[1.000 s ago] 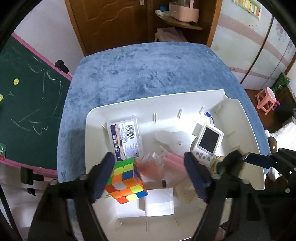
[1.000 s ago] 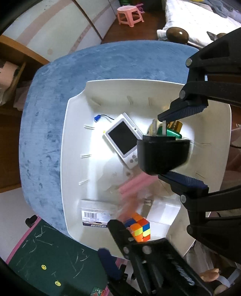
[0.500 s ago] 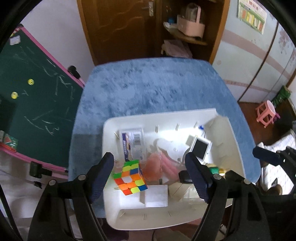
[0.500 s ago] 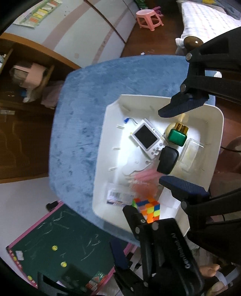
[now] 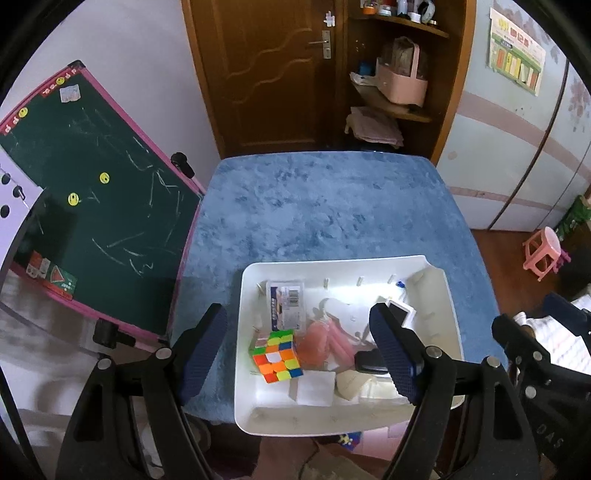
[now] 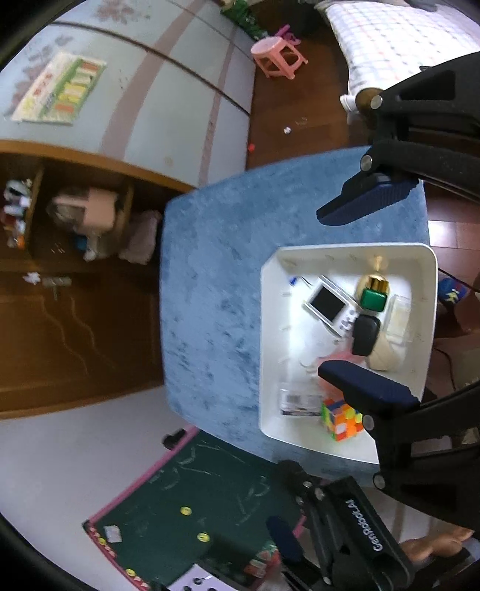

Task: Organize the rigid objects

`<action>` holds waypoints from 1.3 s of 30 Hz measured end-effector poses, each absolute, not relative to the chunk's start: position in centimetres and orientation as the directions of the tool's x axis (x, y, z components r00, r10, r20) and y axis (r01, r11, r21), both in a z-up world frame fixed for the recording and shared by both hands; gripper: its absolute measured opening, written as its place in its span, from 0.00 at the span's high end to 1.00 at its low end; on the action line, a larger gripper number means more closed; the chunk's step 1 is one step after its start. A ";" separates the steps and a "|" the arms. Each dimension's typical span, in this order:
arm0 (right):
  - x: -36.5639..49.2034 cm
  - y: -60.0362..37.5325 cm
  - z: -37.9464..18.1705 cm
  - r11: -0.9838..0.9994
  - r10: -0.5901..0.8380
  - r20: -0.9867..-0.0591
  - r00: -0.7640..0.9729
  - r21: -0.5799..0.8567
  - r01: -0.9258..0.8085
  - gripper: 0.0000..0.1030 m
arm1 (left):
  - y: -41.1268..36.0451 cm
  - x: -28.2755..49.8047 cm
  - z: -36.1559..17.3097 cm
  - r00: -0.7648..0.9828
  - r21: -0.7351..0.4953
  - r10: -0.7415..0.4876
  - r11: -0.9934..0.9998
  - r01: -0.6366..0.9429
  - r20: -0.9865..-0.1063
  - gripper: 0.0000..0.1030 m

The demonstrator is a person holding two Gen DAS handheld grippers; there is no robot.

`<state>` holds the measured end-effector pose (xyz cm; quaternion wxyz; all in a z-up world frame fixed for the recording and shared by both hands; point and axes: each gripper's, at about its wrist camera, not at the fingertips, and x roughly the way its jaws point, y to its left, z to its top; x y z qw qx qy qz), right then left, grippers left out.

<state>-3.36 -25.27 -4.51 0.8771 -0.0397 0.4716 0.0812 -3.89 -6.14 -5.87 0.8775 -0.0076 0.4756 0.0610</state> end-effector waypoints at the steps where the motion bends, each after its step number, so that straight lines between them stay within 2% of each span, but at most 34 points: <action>1: -3.5 -25.4 -4.2 0.986 0.099 -0.827 0.553 0.005 -0.169 0.23 | -6.2 -4.0 -5.7 0.538 0.039 0.095 0.993 -0.114 -0.838 0.21; 39: -3.4 -25.4 -2.9 0.984 0.119 -0.803 0.584 0.016 -0.179 0.22 | -6.5 -4.3 -4.6 0.569 0.027 0.106 0.989 -0.146 -0.815 0.21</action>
